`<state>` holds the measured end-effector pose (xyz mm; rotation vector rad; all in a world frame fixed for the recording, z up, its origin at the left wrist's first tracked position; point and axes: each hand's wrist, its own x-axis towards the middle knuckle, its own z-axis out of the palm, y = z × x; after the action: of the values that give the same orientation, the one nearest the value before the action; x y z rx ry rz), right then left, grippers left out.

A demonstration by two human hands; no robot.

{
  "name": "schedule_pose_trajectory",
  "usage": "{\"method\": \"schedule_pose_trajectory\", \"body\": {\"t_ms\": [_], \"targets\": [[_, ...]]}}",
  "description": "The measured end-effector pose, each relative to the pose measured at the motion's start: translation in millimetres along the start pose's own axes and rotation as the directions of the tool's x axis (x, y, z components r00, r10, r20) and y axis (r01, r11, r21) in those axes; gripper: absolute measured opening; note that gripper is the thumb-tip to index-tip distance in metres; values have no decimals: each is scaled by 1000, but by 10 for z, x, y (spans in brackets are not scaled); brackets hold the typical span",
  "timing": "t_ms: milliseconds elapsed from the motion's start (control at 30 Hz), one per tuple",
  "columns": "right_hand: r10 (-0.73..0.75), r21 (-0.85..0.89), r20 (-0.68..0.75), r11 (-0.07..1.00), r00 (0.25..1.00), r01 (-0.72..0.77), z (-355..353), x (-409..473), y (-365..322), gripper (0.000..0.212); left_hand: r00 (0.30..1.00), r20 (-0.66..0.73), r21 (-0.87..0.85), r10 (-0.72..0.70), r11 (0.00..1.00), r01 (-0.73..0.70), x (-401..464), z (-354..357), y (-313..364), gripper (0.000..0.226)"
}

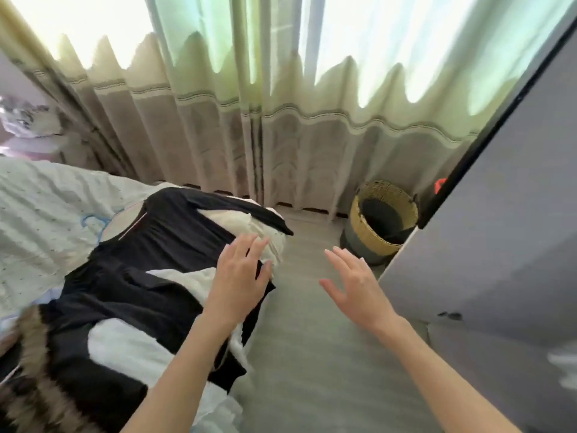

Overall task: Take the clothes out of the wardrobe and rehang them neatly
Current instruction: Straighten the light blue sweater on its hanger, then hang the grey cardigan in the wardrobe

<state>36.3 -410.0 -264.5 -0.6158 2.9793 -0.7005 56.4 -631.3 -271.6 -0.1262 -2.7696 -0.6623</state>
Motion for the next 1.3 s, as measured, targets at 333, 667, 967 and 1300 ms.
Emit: {"method": "schedule_pose_trajectory", "body": {"t_ms": [333,667,967,1300], "targets": [[474,53,-288,876,832,-480,-882,-539,1240,55,847,228,-121,481,877,-466,958,999,1311,45],[700,185,-545,637,461,-748,-1582,-1238,1845,54,545,220,-346,809,587,-732,1876,1558,2719,45],[748,205,-641,387,175,-899,-2031,-2248,2469,51,268,217,-574,939,344,-743,1624,2116,4330,60],[623,63,-761,347,180,-936,-3028,-2746,3851,48,217,198,-691,956,293,-661,1485,2663,6199,45]]}}
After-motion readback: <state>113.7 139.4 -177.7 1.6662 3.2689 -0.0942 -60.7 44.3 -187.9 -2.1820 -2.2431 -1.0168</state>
